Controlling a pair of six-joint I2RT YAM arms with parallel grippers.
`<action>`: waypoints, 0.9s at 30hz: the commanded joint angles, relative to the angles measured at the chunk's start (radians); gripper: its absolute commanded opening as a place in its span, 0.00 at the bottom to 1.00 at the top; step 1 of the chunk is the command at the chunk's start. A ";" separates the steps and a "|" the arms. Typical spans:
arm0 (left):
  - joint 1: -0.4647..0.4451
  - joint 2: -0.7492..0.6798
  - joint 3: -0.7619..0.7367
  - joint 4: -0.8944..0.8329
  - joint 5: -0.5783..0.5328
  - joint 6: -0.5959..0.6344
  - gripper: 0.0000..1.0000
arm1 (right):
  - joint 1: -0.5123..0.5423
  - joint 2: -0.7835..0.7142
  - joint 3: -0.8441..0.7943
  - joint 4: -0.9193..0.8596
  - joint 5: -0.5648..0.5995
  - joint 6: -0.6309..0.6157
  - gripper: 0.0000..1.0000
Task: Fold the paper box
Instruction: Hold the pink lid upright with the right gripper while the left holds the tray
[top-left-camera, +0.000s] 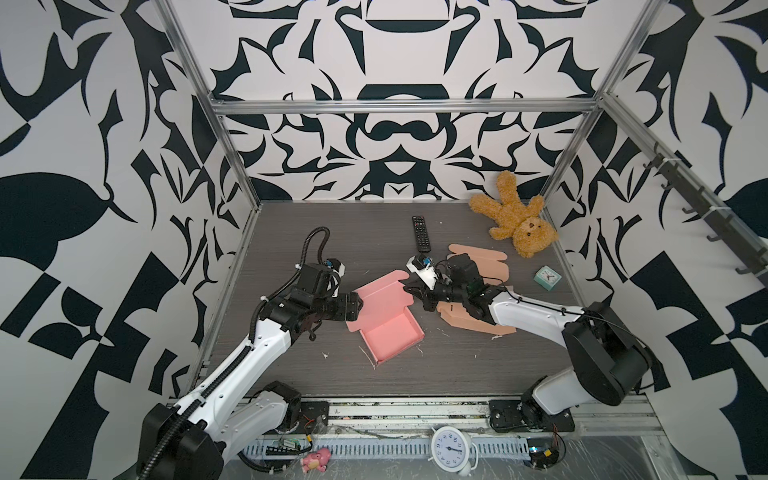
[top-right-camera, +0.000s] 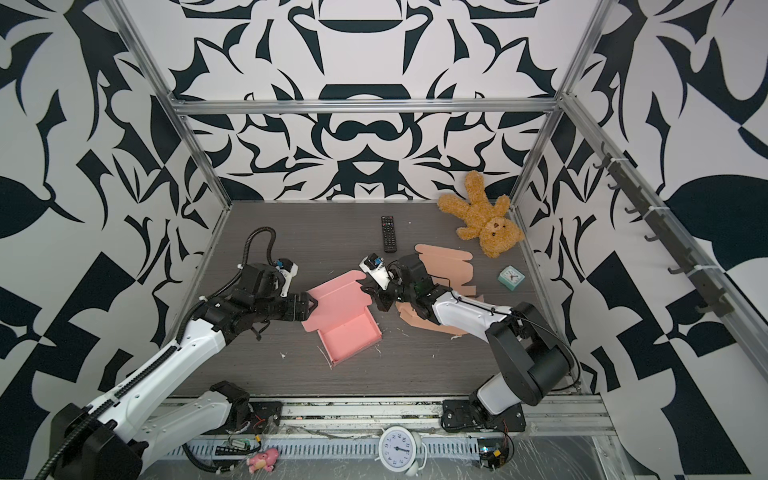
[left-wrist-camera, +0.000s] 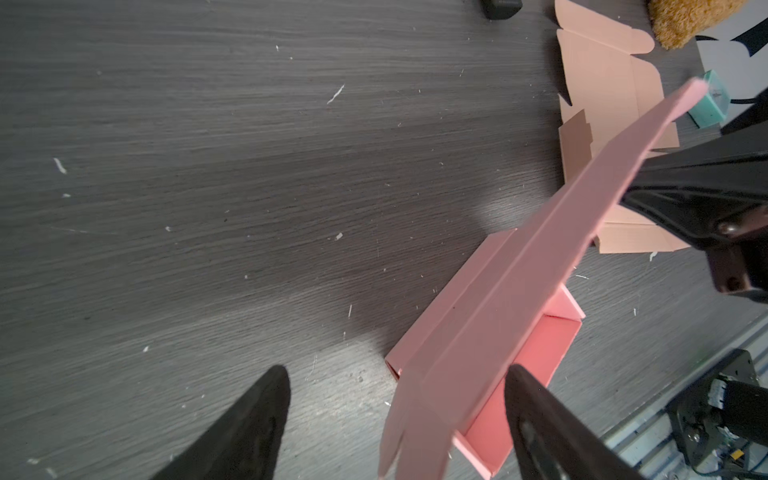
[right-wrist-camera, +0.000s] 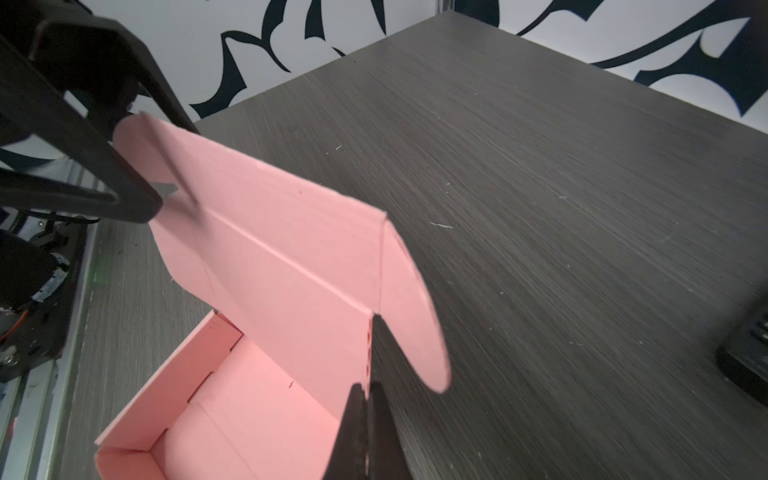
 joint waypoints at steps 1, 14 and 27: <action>0.005 0.002 -0.032 0.064 0.030 -0.051 0.84 | 0.001 -0.037 -0.023 0.051 0.079 0.066 0.00; 0.005 0.022 -0.079 0.152 0.054 -0.062 0.58 | 0.023 -0.085 -0.120 0.099 0.146 0.132 0.00; 0.043 0.116 -0.015 0.176 0.050 0.011 0.58 | 0.028 -0.085 -0.105 0.078 0.148 0.129 0.00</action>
